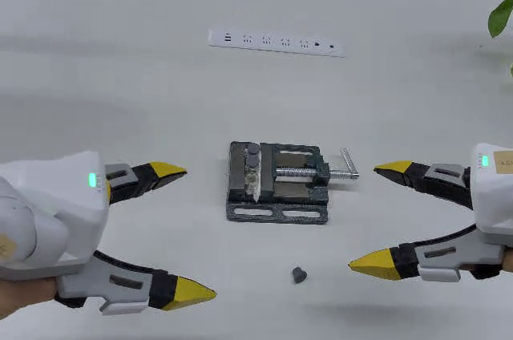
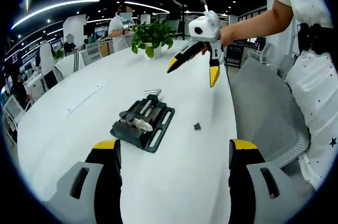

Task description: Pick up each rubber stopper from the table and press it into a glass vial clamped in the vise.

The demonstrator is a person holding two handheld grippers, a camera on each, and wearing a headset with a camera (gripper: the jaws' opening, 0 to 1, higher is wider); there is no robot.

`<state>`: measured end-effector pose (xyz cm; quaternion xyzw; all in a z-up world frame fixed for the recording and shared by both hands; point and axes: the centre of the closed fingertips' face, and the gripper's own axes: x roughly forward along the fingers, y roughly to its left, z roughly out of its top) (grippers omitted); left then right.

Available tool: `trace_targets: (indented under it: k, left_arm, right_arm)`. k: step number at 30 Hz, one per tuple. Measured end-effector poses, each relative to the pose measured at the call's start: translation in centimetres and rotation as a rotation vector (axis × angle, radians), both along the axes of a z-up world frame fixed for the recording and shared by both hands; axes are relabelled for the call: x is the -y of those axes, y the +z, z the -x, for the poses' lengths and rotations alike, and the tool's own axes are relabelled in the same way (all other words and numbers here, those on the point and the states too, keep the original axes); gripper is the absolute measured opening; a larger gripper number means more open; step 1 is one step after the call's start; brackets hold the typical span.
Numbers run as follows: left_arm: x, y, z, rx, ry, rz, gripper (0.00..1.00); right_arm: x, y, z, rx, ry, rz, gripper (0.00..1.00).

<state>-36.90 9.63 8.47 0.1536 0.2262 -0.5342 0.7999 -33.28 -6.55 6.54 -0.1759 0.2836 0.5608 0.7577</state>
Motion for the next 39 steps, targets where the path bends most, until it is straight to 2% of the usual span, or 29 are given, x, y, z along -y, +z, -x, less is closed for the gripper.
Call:
trace_targets:
  k: [6, 9, 11, 13, 14, 16, 18, 21, 29, 31, 39]
  left_arm:
    - [1.4, -1.5, 0.0, 0.021, -0.129, -0.093, 0.76]
    - [2.2, -2.1, 0.0, 0.035, -0.201, -0.13, 0.69]
    - [2.9, -2.5, 0.0, 0.058, -0.258, -0.156, 0.62]
    - [3.7, -3.3, 0.1, 0.051, -0.302, -0.176, 0.54]
    - [3.9, -3.6, 0.2, 0.059, -0.333, -0.198, 0.51]
    - [4.6, -4.3, 0.1, 0.097, -0.402, -0.24, 0.47]
    - [5.4, -5.0, 0.2, 0.085, -0.441, -0.253, 0.44]
    - [6.5, -5.7, 0.3, 0.122, -0.528, -0.28, 0.39]
    - [8.3, -7.6, 0.4, 0.144, -0.663, -0.334, 0.24]
    - [8.8, -8.1, 0.5, 0.161, -0.7, -0.353, 0.21]
    - [10.5, -9.3, 0.9, 0.181, -0.808, -0.39, 0.18]
  right_arm:
    - [0.9, -0.1, 0.6, -0.001, -0.016, -0.022, 0.85]
    - [1.2, -0.2, 0.8, -0.006, -0.022, -0.026, 0.85]
    - [1.5, -0.2, 0.9, -0.004, -0.028, -0.028, 0.85]
    - [1.6, -0.2, 0.9, -0.004, -0.038, -0.036, 0.85]
    - [1.7, -0.1, 0.9, -0.004, -0.04, -0.038, 0.85]
    - [1.8, -0.1, 1.0, -0.002, -0.042, -0.037, 0.85]
    - [1.9, -0.1, 1.0, -0.002, -0.045, -0.039, 0.85]
    - [2.0, -0.2, 1.1, -0.002, -0.05, -0.039, 0.84]
    - [2.5, -0.2, 1.4, -0.005, -0.071, -0.047, 0.84]
    - [2.6, -0.2, 1.5, -0.006, -0.076, -0.048, 0.83]
    - [3.2, -0.3, 1.6, -0.01, -0.1, -0.052, 0.82]
